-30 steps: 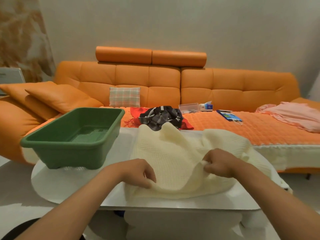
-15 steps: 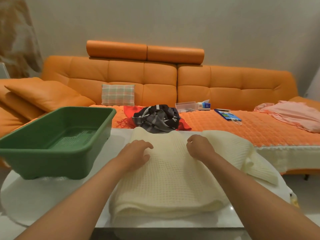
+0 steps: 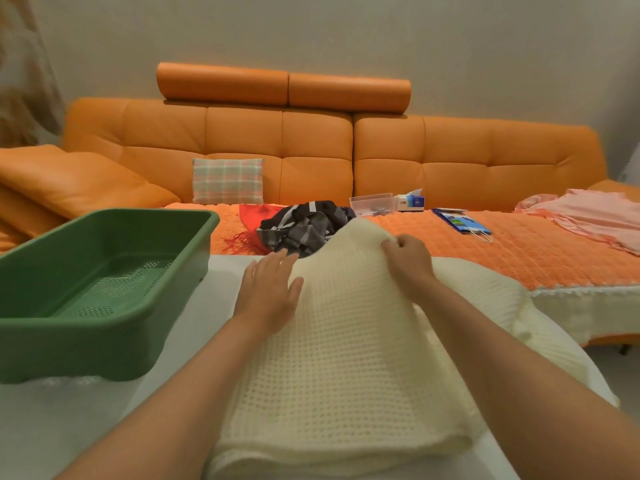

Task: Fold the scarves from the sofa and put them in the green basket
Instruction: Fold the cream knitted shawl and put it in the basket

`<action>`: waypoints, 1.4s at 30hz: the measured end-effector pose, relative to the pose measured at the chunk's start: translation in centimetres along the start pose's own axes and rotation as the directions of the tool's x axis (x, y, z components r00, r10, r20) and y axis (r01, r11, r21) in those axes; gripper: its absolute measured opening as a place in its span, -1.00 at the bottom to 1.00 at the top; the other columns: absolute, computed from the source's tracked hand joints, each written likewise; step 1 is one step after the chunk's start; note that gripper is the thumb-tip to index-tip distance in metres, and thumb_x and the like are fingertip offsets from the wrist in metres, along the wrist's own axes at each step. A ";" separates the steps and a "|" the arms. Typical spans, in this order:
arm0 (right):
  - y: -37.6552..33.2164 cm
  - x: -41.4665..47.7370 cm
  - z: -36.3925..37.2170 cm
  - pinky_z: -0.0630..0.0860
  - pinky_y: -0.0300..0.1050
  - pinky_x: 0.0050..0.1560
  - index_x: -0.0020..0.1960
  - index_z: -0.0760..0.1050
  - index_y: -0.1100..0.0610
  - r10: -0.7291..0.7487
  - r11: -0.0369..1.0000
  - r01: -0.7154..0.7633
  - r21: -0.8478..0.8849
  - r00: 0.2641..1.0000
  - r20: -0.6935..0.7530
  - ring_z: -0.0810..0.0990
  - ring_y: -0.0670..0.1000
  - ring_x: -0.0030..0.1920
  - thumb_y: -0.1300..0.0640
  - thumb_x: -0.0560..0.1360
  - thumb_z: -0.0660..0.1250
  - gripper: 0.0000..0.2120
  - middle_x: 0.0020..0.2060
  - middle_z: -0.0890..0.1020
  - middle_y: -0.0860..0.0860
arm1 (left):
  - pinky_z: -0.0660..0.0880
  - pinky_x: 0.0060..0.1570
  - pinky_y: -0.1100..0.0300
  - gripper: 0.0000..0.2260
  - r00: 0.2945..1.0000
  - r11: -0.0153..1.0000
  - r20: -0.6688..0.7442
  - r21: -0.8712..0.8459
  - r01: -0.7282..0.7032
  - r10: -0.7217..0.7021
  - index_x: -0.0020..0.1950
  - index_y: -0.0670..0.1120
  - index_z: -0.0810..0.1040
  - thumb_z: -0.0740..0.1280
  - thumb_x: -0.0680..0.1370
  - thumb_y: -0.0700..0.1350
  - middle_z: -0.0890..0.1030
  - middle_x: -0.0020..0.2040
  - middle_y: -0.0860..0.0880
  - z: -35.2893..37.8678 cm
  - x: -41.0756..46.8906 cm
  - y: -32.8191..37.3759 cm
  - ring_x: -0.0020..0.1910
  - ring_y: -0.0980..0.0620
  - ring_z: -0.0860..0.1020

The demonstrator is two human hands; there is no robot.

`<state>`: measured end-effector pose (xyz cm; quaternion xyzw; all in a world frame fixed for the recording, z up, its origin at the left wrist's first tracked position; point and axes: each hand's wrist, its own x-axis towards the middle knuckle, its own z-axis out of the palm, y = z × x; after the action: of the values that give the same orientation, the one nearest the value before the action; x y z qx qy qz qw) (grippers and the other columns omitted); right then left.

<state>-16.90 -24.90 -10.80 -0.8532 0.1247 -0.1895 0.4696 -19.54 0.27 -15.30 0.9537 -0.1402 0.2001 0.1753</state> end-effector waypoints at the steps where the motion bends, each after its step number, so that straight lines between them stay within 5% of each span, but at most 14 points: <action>1: 0.3 0.3 -1.2 0.52 0.01 -0.03 0.17 0.52 0.15 0.041 0.999 -0.042 -0.034 0.998 -0.052 0.57 0.10 0.04 0.06 0.61 0.19 -0.76 0.01 0.59 0.06 | -0.04 0.55 -0.02 -0.53 0.999 0.999 0.034 -0.033 0.003 -0.001 0.58 0.04 0.17 0.08 0.68 0.07 0.15 0.60 0.01 0.0 0.1 0.1 0.58 0.02 0.07; 6: 4.7 -0.9 -4.7 0.47 -0.01 0.05 0.47 0.27 0.23 0.250 0.869 -0.242 -0.432 0.967 -0.040 0.53 0.20 0.23 0.13 0.61 0.22 -0.54 0.31 0.50 0.18 | -0.08 0.55 -0.04 -0.49 0.912 0.998 0.409 -0.055 0.021 0.003 0.62 0.09 0.02 0.02 0.68 0.14 0.02 0.63 0.03 0.5 -0.6 1.0 0.59 0.04 0.00; 12: 3.9 -3.6 -3.5 0.48 0.03 0.20 0.50 0.28 0.03 -0.112 0.761 0.135 -0.635 0.991 0.077 0.43 0.12 0.31 0.03 0.61 0.25 -0.52 0.41 0.33 0.09 | -0.22 0.52 -0.17 -0.38 0.779 0.982 0.625 0.167 -0.087 -0.037 0.62 0.14 -0.07 -0.03 0.61 0.33 -0.12 0.63 -0.01 0.7 -0.8 1.2 0.60 0.00 -0.16; 18: 3.8 -6.3 -2.9 0.37 0.04 0.37 0.52 0.22 0.00 -0.124 0.746 0.278 -0.605 0.951 0.284 0.33 0.10 0.41 -0.01 0.60 0.26 -0.47 0.45 0.26 0.06 | -0.25 0.49 -0.26 -0.27 0.814 0.935 0.541 0.353 0.008 -0.211 0.62 0.14 -0.14 -0.15 0.54 0.45 -0.15 0.63 -0.05 0.7 -1.2 -1.5 0.60 -0.08 -0.17; 21: 3.6 -7.3 -3.3 0.47 0.05 0.22 0.46 0.29 0.08 -0.044 0.715 0.210 -0.667 0.965 0.257 0.44 0.11 0.30 -0.10 0.60 0.21 -0.51 0.35 0.38 0.07 | -0.22 0.49 -0.22 -0.30 0.844 0.899 0.472 0.437 0.027 -0.255 0.62 0.09 -0.01 -0.12 0.57 0.41 -0.05 0.63 -0.11 -0.2 -1.1 -2.5 0.60 -0.14 -0.11; 23: 3.0 -7.9 -3.7 0.49 0.01 0.10 0.37 0.39 0.12 0.110 0.663 0.124 -0.739 0.959 0.260 0.52 0.09 0.20 -0.20 0.59 0.16 -0.50 0.25 0.51 0.03 | -0.03 0.51 -0.13 -0.42 0.901 0.901 0.398 0.433 -0.021 -0.171 0.57 0.04 0.20 0.00 0.62 0.29 0.15 0.59 -0.11 -1.0 -1.3 -2.3 0.56 -0.14 0.09; 26: 2.8 -9.1 -3.6 0.46 0.01 0.26 0.36 0.44 0.15 0.272 0.676 0.088 -0.732 0.893 0.358 0.51 0.11 0.26 -0.20 0.59 0.18 -0.48 0.29 0.53 0.05 | 0.32 0.30 0.02 -0.68 0.947 0.969 0.320 0.236 -0.071 -0.008 0.37 0.03 0.43 0.15 0.64 0.06 0.42 0.35 0.00 -2.1 -2.6 -1.1 0.32 -0.05 0.37; 29: 2.3 -10.0 -3.4 0.42 -0.01 0.29 0.37 0.43 0.25 0.210 0.819 0.027 -0.573 0.916 0.343 0.49 0.16 0.29 -0.06 0.65 0.17 -0.54 0.33 0.50 0.16 | 0.40 0.22 0.04 -0.72 0.929 1.000 0.371 0.016 0.012 -0.018 0.30 0.02 0.45 0.18 0.64 0.08 0.47 0.27 0.04 -2.9 -4.8 0.0 0.23 0.01 0.42; 32: 1.6 -9.8 -4.8 0.39 -0.04 0.19 0.27 0.48 0.31 0.165 0.852 -0.014 -0.523 0.956 0.243 0.52 0.19 0.23 0.01 0.66 0.19 -0.61 0.24 0.55 0.20 | 0.26 0.42 0.01 -0.55 0.882 0.992 0.472 -0.095 0.078 -0.024 0.51 0.03 0.30 0.13 0.65 0.16 0.36 0.48 0.02 -4.1 -6.8 -0.5 0.43 -0.01 0.33; 37: 4.4 -10.9 -6.9 0.40 -0.03 -0.04 0.19 0.42 0.15 0.118 0.657 0.078 -0.750 0.972 0.204 0.55 0.13 0.11 -0.04 0.63 0.22 -0.72 0.15 0.58 0.09 | -0.05 0.52 0.11 -0.42 0.833 0.994 0.547 0.010 -0.107 0.084 0.61 0.12 0.04 0.07 0.64 0.25 0.05 0.62 0.05 -4.8 -9.5 -1.9 0.59 0.05 0.02; 42: 4.3 -12.4 -5.9 0.48 0.00 0.02 0.40 0.32 0.04 -0.194 0.477 0.400 -0.782 0.917 0.350 0.50 0.10 0.13 0.19 0.58 0.19 -0.60 0.20 0.44 0.05 | 0.29 0.38 0.03 -0.49 0.899 0.975 0.376 -0.086 -0.206 0.223 0.34 0.15 0.43 0.21 0.49 0.38 0.37 0.36 0.15 -6.9 -10.7 -1.2 0.31 0.14 0.31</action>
<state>-30.79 -26.76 -14.17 -0.9953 -0.0014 -0.0922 -0.0292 -30.83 6.15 -14.33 0.9490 -0.2804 0.0245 0.1424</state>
